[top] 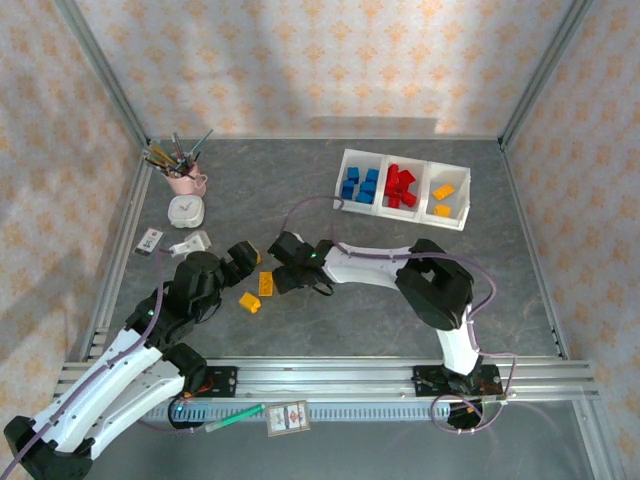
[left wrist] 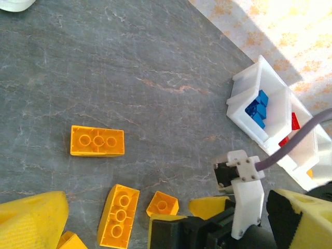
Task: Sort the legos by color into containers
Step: Pick up the lego from the center of the table.
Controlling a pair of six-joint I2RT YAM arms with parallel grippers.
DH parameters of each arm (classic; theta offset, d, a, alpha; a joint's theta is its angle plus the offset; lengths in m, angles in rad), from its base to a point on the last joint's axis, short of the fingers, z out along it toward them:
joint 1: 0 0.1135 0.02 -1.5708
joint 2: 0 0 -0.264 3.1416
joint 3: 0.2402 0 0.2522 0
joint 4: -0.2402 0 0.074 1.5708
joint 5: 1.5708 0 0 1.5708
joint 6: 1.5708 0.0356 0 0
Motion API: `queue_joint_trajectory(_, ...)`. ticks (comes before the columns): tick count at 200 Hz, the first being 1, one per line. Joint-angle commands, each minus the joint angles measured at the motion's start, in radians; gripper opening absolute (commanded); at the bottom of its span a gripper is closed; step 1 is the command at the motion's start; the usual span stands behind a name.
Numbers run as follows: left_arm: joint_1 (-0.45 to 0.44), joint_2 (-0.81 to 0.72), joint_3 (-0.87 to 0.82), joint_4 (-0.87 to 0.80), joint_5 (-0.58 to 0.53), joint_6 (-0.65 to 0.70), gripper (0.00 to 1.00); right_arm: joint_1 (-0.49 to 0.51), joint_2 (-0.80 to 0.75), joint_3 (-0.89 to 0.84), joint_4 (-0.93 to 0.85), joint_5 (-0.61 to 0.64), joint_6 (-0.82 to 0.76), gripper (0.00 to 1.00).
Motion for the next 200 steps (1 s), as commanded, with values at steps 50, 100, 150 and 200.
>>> queue_joint_trajectory(50, 0.013, -0.006, -0.007, -0.016, -0.025, -0.007, 0.99, -0.035, 0.083, 0.075, -0.020, 0.058, -0.055, 0.61)
queue_joint_trajectory(100, 0.017, -0.004, -0.001, -0.008, -0.026, 0.001, 0.99, -0.036, 0.070, 0.063, -0.026, 0.042, -0.051, 0.41)
queue_joint_trajectory(150, 0.018, 0.041, 0.016, 0.050, 0.024, 0.031, 0.99, -0.077, -0.056, 0.014, -0.035, 0.029, 0.014, 0.31)
queue_joint_trajectory(200, 0.017, 0.176, 0.060, 0.193, 0.132, 0.108, 0.99, -0.248, -0.282, -0.100, -0.054, 0.097, 0.111, 0.32)
